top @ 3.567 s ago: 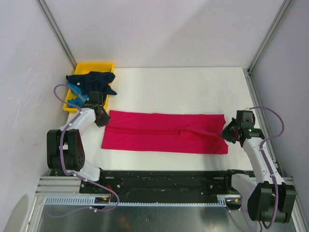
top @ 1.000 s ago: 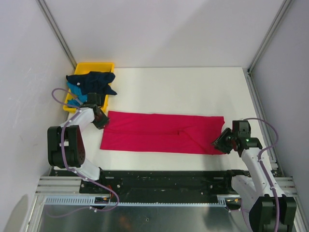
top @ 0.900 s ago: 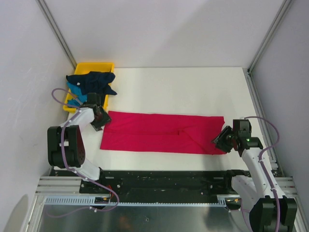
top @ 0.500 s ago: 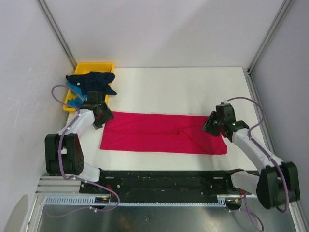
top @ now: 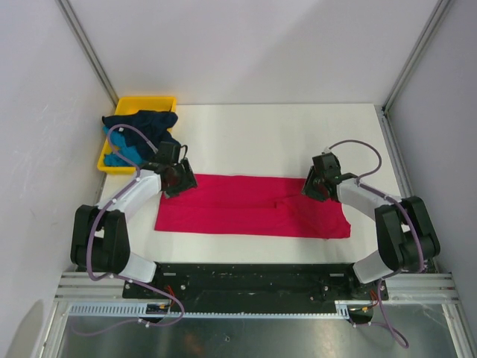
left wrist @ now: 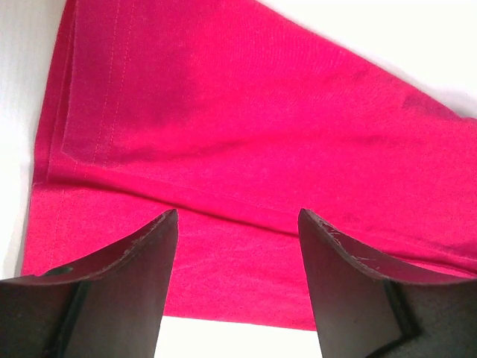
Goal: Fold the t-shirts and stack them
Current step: Fold the other side of the tshirt into a rectangle
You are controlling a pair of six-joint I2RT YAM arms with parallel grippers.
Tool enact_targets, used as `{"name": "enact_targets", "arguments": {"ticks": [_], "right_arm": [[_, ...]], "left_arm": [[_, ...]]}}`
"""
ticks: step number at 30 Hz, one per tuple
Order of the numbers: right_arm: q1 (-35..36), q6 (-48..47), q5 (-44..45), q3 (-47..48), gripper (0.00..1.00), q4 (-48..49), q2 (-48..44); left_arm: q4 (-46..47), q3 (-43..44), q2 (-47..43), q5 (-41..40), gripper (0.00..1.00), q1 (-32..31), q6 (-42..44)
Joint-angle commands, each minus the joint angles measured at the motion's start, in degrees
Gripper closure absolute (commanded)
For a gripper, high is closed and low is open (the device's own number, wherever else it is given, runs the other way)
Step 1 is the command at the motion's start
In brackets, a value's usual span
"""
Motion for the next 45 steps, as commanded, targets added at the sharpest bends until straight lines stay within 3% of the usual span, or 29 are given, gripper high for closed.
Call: {"name": "enact_targets", "arguments": {"ticks": [1,7,15,20,28,40,42,45], "right_arm": [[1.19,-2.02,3.08,2.98,0.60,3.07,2.75],[2.91,-1.54,3.96,3.99,0.63,1.96,4.65],[5.48,0.29,5.28,4.03,0.93,-1.08,1.54],[7.53,1.41,4.94,4.08,0.98,-3.59,-1.96],[13.23,1.69,4.51,4.03,0.99,-7.11,-5.04],[17.19,1.22,3.39,2.14,0.99,-4.14,-0.65],[17.09,1.00,3.48,2.12,0.94,-3.46,0.07],[16.84,0.59,3.45,2.25,0.77,-2.88,0.80]], "left_arm": [[0.09,2.04,-1.30,0.79,0.30,-0.76,1.27],[0.04,1.82,-1.34,0.68,0.30,-0.96,1.33],[0.03,1.58,-1.12,0.24,0.30,-0.98,1.28],[0.10,1.36,-0.95,0.06,0.30,-1.04,1.28],[0.16,1.18,-0.82,0.06,0.30,-1.38,1.28],[0.08,0.87,-0.80,0.32,0.30,-2.14,1.24],[0.10,0.75,-0.67,0.33,0.29,-2.24,1.27],[0.10,0.79,-0.31,0.48,0.29,-2.43,1.43]]}}
